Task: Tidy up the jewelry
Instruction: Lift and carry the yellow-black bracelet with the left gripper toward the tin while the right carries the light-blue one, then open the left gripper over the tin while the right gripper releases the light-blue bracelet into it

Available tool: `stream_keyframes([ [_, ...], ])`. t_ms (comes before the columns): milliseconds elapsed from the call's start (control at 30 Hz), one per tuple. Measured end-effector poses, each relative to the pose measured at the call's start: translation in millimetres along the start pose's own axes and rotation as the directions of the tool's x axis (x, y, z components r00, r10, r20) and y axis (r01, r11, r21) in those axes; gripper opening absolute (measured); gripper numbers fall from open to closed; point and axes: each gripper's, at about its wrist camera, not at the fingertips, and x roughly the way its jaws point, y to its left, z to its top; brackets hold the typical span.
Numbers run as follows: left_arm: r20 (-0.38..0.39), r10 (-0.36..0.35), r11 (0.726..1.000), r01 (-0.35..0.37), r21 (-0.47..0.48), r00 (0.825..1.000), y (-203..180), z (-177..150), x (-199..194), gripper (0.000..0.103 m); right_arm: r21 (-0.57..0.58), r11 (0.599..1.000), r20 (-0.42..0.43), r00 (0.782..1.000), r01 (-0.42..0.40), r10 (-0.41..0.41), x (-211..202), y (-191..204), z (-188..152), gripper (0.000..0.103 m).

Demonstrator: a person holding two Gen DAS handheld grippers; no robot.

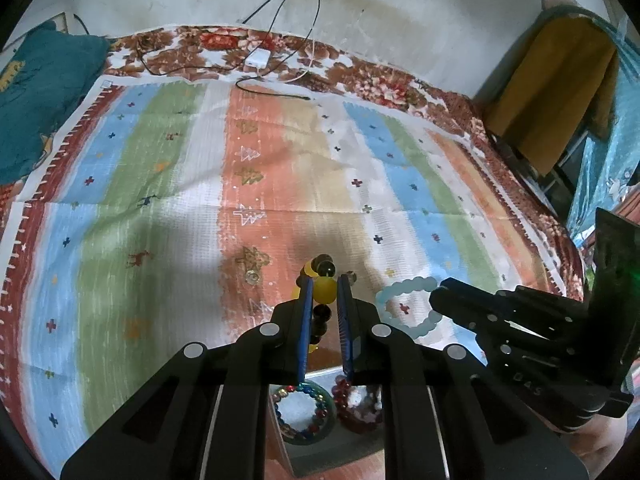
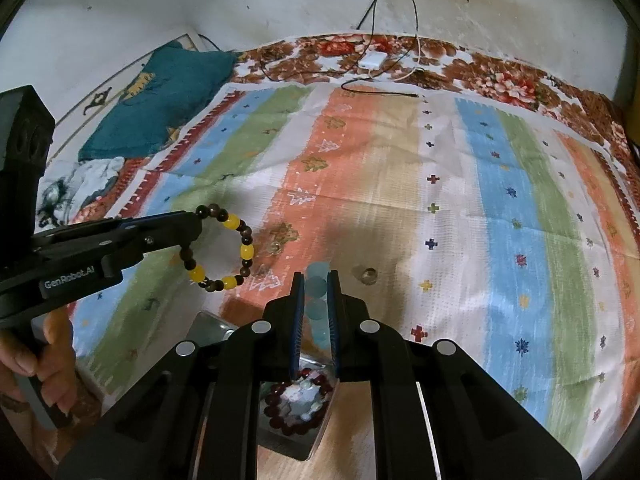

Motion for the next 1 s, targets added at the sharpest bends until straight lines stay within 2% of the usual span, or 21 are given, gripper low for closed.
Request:
stream_keyframes([
  [467, 0.024, -0.031, 0.999, 0.030, 0.009, 0.999, -9.3, -22.8, -22.1, 0.011, -0.008, 1.000, 0.024, 0.999, -0.030, 0.030, -21.2, 8.5, -14.5, 0.012],
  [900, 0.024, -0.039, 0.999, 0.039, 0.008, 0.999, -15.9, -45.5, -34.7, 0.011, -0.017, 0.999, 0.008, 0.999, -0.048, 0.048, -29.9, 15.8, -34.3, 0.012],
  [1000, 0.012, -0.040, 0.999, 0.040, 0.006, 0.999, -16.7, -49.0, -33.6, 0.012, -0.008, 0.997, -0.010, 0.997, -0.074, 0.074, -28.6, 16.3, -37.4, 0.012],
])
